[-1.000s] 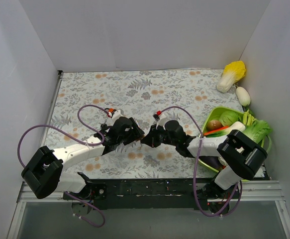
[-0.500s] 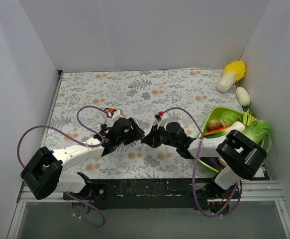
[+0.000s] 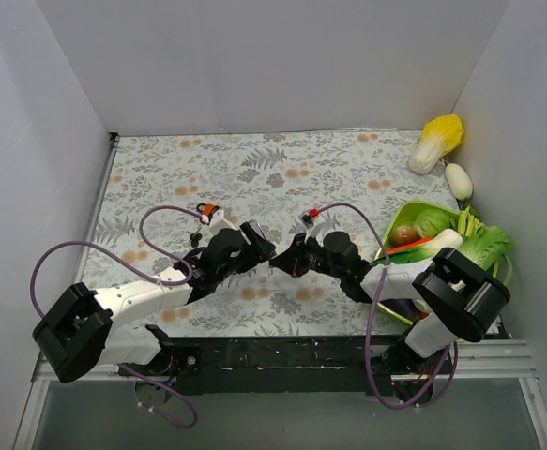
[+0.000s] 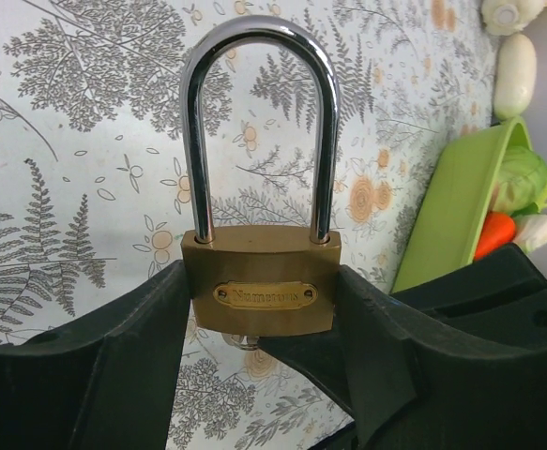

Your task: Unlock with the key

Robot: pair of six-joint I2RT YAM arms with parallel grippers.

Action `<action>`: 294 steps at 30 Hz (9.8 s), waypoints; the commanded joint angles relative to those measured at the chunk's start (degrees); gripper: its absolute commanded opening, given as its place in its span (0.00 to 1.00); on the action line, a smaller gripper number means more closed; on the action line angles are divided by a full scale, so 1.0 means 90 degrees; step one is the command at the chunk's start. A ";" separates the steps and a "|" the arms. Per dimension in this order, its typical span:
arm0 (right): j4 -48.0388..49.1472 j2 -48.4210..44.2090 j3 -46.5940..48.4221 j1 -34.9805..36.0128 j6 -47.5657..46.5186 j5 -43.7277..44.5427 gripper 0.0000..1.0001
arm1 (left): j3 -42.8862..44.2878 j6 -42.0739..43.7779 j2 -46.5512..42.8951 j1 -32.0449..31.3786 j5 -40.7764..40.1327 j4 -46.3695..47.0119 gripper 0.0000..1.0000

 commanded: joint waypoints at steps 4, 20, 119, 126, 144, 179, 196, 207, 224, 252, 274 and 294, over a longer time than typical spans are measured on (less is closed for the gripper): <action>0.1831 -0.0357 -0.0132 -0.0344 0.0632 -0.0503 0.01 | -0.0436 0.0383 -0.0881 -0.0222 0.0877 0.1326 0.00; 0.1773 -0.1158 -0.0161 -0.0598 0.1199 -0.0825 0.01 | -0.0543 0.1389 -0.1624 -0.0241 0.1843 0.2029 0.00; -0.5337 -0.2653 0.2905 -0.1340 -0.3713 -0.5103 0.51 | 0.1400 0.5032 -0.0970 0.2064 0.9208 -0.0969 0.00; -0.5708 -0.2663 0.2993 -0.1350 -0.3655 -0.4898 0.31 | 0.1410 0.5354 -0.1136 0.2073 0.8214 -0.1397 0.00; -0.4928 -0.1364 0.2642 -0.1311 -0.1916 -0.3072 0.01 | 0.1215 0.5297 -0.1273 0.1195 0.3156 -0.2570 0.00; -0.4253 -0.0796 0.1197 -0.1506 -0.1633 0.0034 0.52 | 0.2307 0.3909 0.1598 0.0862 0.1766 -0.2658 0.00; -0.5120 -0.3023 0.0493 -0.1604 -0.1525 0.0453 0.58 | 0.3967 0.3841 0.3512 0.0872 0.1200 -0.2687 0.00; -0.5893 -0.4312 0.0259 -0.1614 -0.1535 0.0796 0.61 | 0.5091 0.3753 0.4557 0.0901 0.0780 -0.2687 0.00; -0.6186 -0.4684 0.0131 -0.1614 -0.1525 0.1030 0.61 | 0.5131 0.4270 0.4402 0.0911 0.1413 -0.2375 0.86; -0.6177 -0.4567 0.0239 -0.1594 -0.1662 0.0737 0.56 | 0.1293 0.4173 0.0807 0.5174 0.3503 -0.1896 0.98; -0.6069 -0.4586 -0.0015 -0.1594 -0.1496 0.0659 0.52 | 0.1712 0.4231 0.2135 0.5384 0.3153 -0.2033 0.58; -0.5991 -0.4371 0.0044 -0.1594 -0.1457 0.0571 0.51 | 0.1508 0.3958 0.1853 0.3304 0.3172 -0.2024 0.52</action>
